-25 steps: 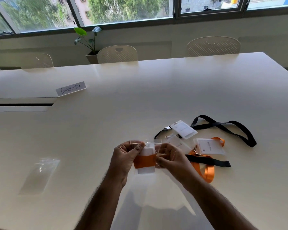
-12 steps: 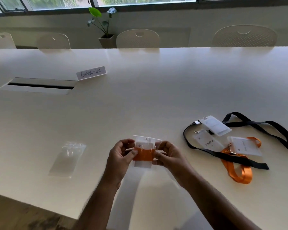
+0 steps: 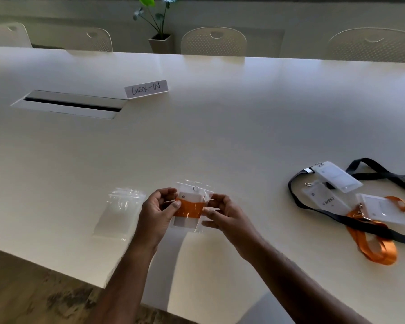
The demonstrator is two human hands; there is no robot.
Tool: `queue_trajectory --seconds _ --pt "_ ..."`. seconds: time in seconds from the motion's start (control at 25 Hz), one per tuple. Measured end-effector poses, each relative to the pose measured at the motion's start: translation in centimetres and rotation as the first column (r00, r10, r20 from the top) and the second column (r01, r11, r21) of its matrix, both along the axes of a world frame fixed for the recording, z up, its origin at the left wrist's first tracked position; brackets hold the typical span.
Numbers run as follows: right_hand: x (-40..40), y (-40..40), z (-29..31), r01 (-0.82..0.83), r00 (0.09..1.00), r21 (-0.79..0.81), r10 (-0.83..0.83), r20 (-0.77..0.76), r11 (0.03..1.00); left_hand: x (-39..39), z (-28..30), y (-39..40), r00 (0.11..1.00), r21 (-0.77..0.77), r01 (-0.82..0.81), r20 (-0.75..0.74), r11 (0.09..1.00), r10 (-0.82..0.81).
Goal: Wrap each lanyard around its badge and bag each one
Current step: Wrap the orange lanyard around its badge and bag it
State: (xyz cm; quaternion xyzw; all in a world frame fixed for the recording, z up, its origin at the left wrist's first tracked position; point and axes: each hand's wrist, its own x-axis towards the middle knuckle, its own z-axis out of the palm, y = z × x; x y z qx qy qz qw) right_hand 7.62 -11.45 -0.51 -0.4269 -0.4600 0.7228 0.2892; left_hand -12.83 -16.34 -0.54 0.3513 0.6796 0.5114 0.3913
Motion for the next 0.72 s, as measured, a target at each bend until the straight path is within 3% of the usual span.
queue_trajectory --seconds 0.36,0.72 --pt "-3.1 -1.0 -0.8 -0.103 0.990 0.024 0.100 0.095 0.994 -4.2 -1.4 -0.8 0.970 -0.057 -0.013 -0.244 0.998 -0.002" --pt "-3.5 -0.8 -0.5 -0.195 0.958 0.123 0.162 0.236 0.973 -3.6 -2.0 -0.4 0.809 -0.096 0.027 -0.582 0.995 -0.078"
